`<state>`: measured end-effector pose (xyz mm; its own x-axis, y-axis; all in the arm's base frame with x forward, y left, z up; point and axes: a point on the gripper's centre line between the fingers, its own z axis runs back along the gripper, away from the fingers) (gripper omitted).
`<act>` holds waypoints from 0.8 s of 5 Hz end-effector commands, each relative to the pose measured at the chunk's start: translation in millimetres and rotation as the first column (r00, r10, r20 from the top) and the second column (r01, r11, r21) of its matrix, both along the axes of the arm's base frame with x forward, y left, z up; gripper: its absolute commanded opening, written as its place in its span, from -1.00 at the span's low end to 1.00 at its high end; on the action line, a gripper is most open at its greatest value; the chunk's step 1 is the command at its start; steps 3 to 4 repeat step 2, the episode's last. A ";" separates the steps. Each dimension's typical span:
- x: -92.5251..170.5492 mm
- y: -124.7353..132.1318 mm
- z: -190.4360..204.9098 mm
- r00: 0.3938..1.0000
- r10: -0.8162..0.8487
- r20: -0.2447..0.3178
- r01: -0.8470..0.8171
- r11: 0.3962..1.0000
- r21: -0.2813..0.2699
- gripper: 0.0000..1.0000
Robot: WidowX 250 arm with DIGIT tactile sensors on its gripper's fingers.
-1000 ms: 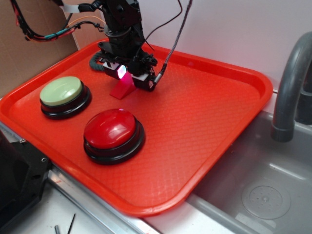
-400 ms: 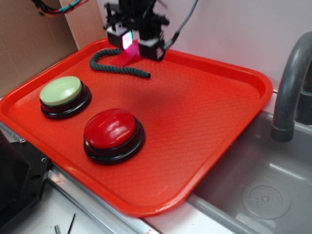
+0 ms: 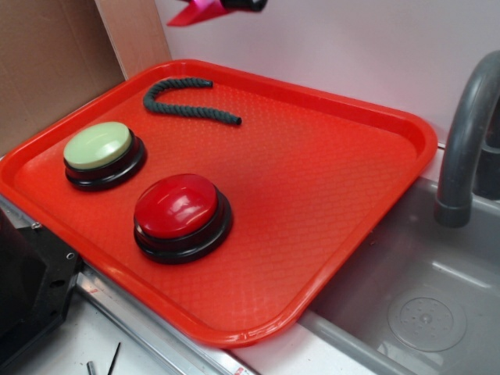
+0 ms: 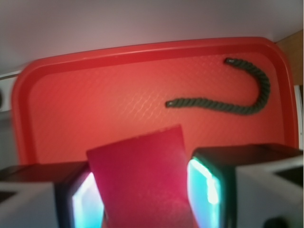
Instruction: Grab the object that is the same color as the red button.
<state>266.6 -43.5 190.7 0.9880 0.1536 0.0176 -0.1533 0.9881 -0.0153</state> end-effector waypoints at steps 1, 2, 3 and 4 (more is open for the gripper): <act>-16.1 4.8 53.4 0.991 0.006 0.137 0.000 0.999 -0.046 -1.00; -8.0 6.0 45.2 0.995 -0.023 0.099 0.021 1.000 0.018 -1.00; -8.0 6.0 45.2 0.995 -0.023 0.099 0.021 1.000 0.018 -1.00; -8.0 6.0 45.2 0.995 -0.023 0.099 0.021 1.000 0.018 -1.00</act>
